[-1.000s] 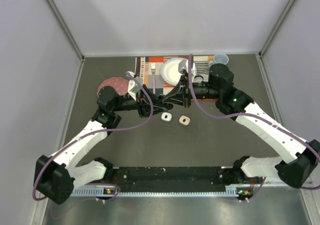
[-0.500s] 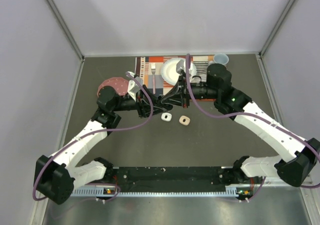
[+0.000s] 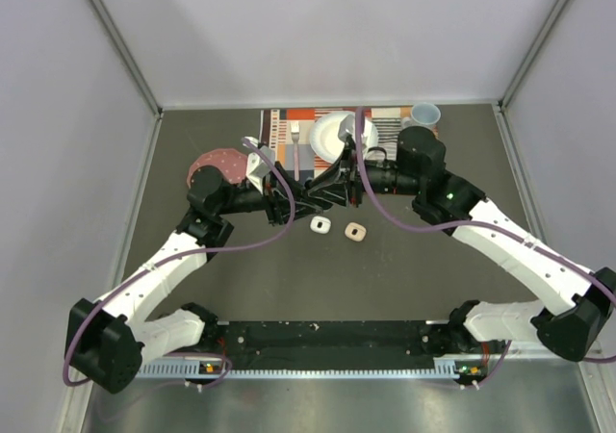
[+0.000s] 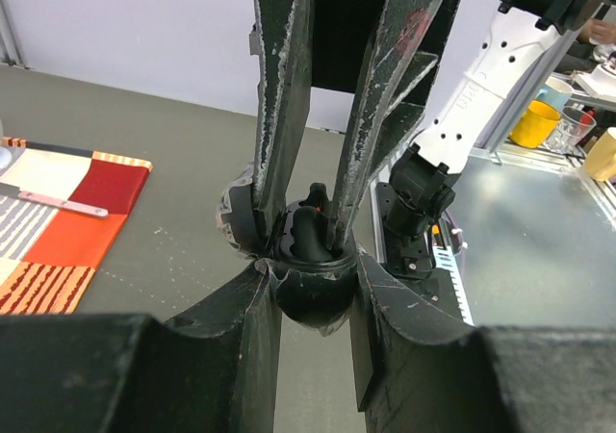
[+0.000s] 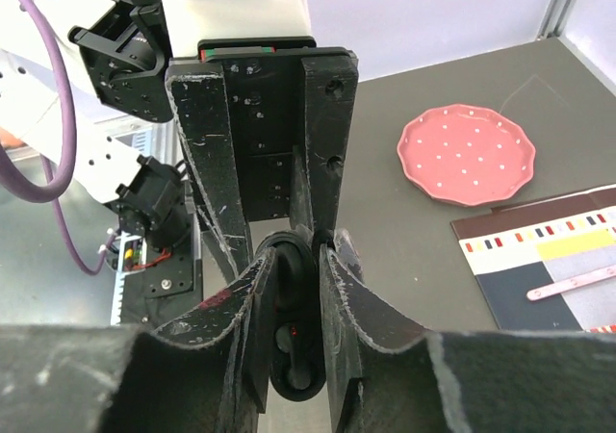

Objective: Insert the wireless bluetooth earbuds into the charging case
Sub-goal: Insert the left earbud into the left side groove of the charging case.

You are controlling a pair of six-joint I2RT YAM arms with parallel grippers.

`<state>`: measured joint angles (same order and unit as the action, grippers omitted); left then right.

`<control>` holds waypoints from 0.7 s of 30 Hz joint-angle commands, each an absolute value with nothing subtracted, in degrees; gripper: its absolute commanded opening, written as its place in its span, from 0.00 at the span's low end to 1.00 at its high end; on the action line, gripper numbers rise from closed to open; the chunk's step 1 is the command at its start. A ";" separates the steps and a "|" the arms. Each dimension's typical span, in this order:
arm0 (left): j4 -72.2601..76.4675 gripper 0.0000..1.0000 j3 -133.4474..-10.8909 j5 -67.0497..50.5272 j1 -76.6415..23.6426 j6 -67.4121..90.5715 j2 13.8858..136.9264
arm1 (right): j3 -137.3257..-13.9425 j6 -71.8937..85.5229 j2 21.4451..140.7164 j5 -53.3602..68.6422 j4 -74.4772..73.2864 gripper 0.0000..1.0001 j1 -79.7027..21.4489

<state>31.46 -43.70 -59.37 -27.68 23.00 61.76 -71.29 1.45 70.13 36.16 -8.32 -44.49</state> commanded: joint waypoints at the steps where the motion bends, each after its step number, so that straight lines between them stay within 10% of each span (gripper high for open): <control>1: 35.95 0.00 -45.44 -59.06 -28.39 21.98 60.38 | -69.96 0.88 68.38 33.14 -7.48 0.28 -45.18; 21: 33.14 0.00 -44.47 -58.10 -28.39 19.69 59.94 | -61.44 4.13 59.77 25.23 7.55 0.48 -45.18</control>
<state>31.29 -43.70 -56.34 -27.92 20.82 61.71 -62.46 4.05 62.72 29.85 0.89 -45.04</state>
